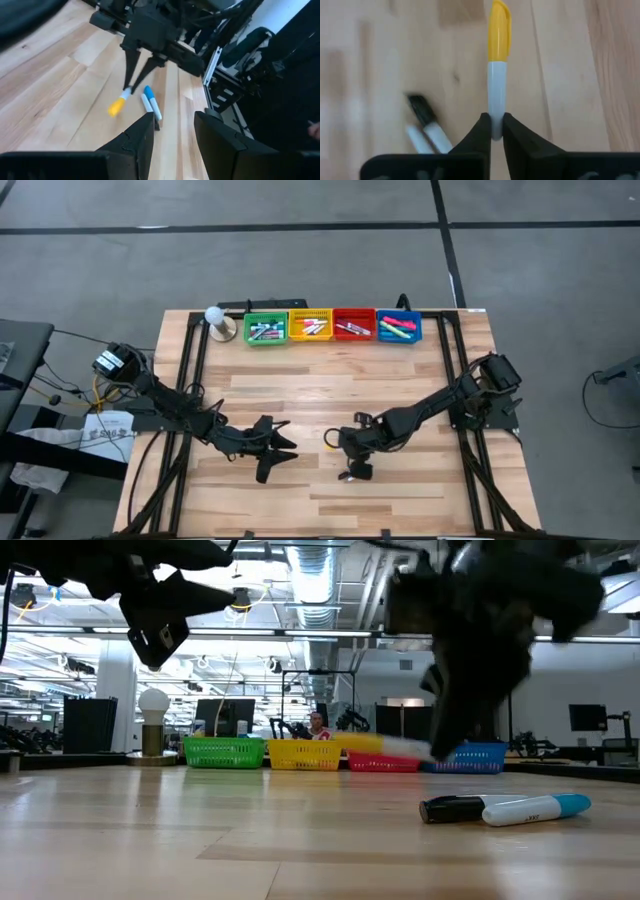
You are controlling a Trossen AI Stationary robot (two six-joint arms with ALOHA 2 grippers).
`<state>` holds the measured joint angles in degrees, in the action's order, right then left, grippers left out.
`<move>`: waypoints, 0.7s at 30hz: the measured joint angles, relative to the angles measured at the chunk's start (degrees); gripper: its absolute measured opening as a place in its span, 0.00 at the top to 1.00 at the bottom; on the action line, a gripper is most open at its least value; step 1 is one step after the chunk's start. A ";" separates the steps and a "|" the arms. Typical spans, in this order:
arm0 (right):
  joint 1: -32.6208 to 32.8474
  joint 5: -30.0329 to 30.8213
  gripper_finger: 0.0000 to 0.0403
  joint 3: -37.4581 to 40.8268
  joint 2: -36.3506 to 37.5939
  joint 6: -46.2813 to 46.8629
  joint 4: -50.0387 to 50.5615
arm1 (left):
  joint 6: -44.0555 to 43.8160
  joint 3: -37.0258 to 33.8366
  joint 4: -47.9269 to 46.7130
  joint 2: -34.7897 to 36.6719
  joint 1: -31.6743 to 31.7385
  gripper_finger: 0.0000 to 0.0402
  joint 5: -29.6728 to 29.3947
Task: Pick & Place Markers
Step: Put the yellow highlighter pen into the yellow basket
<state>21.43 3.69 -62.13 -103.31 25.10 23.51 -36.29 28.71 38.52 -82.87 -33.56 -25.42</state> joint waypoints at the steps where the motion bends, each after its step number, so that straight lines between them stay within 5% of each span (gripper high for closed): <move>1: -0.40 -0.23 0.95 -1.06 0.00 -0.01 -0.01 | 0.00 0.00 0.16 0.04 0.20 0.65 -0.02; 5: -1.85 -0.31 0.90 -5.19 0.04 0.79 -0.18 | -2.72 0.00 0.87 0.04 0.64 0.65 -1.34; 9: -2.96 -0.12 0.92 -9.53 0.14 1.87 -0.75 | -14.58 0.00 0.80 0.04 2.27 0.65 -2.63; 14: -3.24 2.71 0.97 -13.88 0.20 1.59 -0.85 | -20.77 0.00 1.42 0.04 4.47 0.65 3.89; 21: -5.07 4.00 0.91 -17.01 0.26 1.81 -0.64 | -23.15 0.00 1.86 0.04 6.11 0.65 6.15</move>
<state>16.36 7.68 -79.14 -103.04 26.92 22.87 -59.44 28.71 40.38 -82.83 -27.45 -19.27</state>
